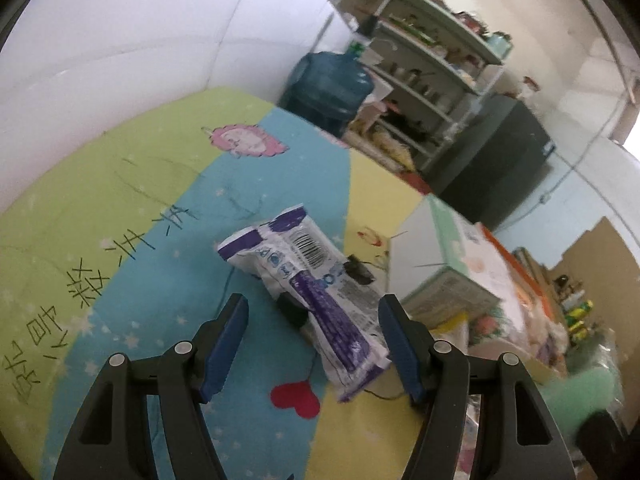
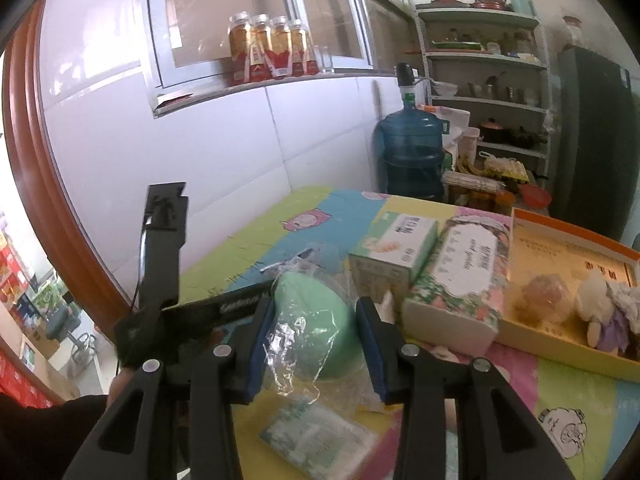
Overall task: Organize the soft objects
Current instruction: 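Grasp the purple-and-white snack bag with the left tool while the right tool grasps the bagged green ball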
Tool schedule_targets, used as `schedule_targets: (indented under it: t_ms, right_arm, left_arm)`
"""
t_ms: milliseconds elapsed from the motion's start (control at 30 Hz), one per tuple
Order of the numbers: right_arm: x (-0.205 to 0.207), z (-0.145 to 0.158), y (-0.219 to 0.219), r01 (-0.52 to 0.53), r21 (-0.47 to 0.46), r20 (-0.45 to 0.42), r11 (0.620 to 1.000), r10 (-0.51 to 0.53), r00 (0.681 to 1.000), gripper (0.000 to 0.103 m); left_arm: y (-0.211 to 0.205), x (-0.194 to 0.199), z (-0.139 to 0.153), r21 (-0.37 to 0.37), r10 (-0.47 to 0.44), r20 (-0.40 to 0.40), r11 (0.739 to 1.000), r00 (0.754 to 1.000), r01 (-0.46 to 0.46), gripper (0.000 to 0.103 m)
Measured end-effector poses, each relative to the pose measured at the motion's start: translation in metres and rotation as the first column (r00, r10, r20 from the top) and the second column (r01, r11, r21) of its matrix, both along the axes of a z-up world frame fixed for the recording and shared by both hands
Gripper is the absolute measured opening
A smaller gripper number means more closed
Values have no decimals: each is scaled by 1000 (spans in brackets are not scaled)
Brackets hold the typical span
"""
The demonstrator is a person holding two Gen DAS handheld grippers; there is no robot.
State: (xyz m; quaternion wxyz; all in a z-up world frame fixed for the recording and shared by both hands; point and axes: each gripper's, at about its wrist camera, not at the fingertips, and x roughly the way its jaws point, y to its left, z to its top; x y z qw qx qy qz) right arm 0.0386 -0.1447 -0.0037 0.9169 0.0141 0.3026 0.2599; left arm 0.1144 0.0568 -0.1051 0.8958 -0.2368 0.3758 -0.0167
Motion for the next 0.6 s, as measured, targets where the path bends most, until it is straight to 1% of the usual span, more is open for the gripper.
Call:
schedule_targets:
  t_ms: [100,200,233,267,333,433,600]
  right_arm:
    - [1,-4,-12,4,12,2,1000,-4,1000,42]
    - [4,-7,-21,1,35,-4,999,-1,1000,42]
    - [5,-9,-23,1,42,-6,999,0,1000,42]
    - [6,-10,-26,1,49,-9,999,0,1000,42]
    - [7,-14,-30,2,59,-14,998,-2,1000,42]
    - [9,-18,-36,8,77,-26,997,-6,1000,42]
    - [9,-22,-43,18,93,-33,996,-15,999,42]
  left_arm:
    - [-5,5,-3,21,18,-10,1000,1000,-18,69]
    - [-7,7,-3,17,38,-9,999,999,-38,69]
    - [-7,6,-4,16,40,-6,999,999,-40,65]
    - [-8,7,-4,17,40,-10,999,999,-40,54]
    - [-6,4,-7,10,30,-17,999,999,-30,42]
    - [-8,5,-7,8,7,-16,1000,1000,-7,30]
    - [-12,-2,0,37,-10,11,999,1000,9,25]
